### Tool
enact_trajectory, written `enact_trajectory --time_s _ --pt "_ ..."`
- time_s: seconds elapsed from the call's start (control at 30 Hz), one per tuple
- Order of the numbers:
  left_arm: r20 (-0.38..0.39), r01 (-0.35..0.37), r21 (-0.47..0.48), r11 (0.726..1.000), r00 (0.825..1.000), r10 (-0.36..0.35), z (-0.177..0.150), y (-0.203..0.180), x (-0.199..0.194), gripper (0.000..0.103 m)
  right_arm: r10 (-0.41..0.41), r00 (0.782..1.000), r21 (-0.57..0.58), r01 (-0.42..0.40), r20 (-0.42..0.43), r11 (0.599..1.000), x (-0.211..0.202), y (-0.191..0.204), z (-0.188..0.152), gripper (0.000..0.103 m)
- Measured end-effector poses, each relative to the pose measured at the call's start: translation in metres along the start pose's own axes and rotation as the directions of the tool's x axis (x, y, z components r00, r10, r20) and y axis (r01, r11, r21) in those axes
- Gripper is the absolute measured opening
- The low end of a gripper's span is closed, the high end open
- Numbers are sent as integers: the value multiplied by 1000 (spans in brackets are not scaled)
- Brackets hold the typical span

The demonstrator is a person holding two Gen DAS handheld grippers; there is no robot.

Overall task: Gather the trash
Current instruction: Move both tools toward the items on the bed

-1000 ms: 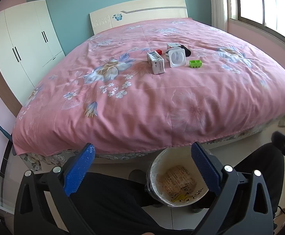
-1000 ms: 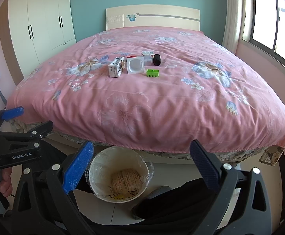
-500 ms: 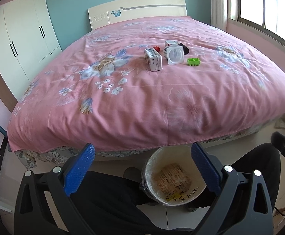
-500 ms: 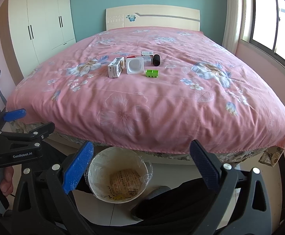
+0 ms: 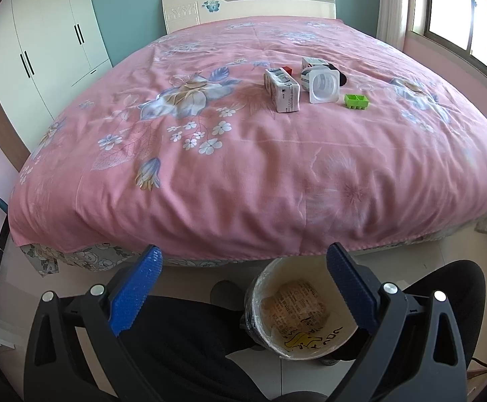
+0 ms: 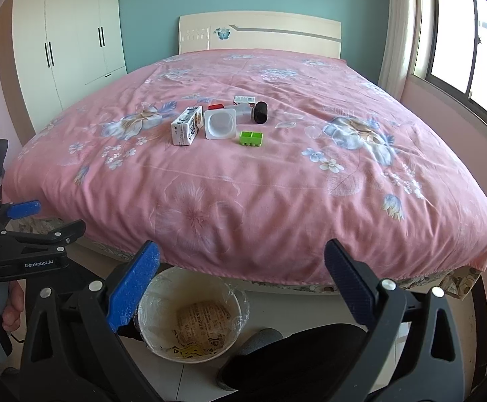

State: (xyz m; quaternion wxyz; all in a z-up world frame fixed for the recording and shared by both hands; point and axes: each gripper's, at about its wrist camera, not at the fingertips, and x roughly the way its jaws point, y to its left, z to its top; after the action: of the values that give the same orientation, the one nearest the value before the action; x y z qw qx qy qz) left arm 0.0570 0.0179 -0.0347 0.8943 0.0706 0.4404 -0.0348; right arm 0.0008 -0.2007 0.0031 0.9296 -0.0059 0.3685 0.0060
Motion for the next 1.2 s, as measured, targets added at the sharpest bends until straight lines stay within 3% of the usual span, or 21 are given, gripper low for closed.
enact_trajectory --time_s 0.2,0.33,0.4,0.5,0.73,0.9,1.07,1.2 --pt "6 -25 -5 1000 1000 25 24 5 18 100 4 1000 15 -4 -7 1000 24 -13 21 97" --pt "4 -3 2 1000 1000 3 43 4 32 100 10 1000 23 -9 -15 1000 42 -18 36 97" --pt "4 42 10 999 999 -42 53 0 39 100 16 1000 23 -16 -16 1000 51 -20 44 97" --pt "17 46 30 999 999 -47 67 -7 50 100 12 1000 15 -11 -19 1000 65 -21 54 97" --pt "70 56 -26 998 996 -54 101 -14 68 100 1 1000 9 -1 -22 1000 94 -28 78 97" --pt "41 84 -48 995 996 -82 120 -20 86 100 -11 1000 11 11 -19 1000 110 -34 92 97" --pt "-1 70 40 997 998 -70 133 -35 105 100 -15 1000 12 16 -18 1000 121 -38 103 97" --pt "-4 58 43 997 998 -57 141 -40 112 100 -23 999 15 23 -24 1000 130 -41 106 97"
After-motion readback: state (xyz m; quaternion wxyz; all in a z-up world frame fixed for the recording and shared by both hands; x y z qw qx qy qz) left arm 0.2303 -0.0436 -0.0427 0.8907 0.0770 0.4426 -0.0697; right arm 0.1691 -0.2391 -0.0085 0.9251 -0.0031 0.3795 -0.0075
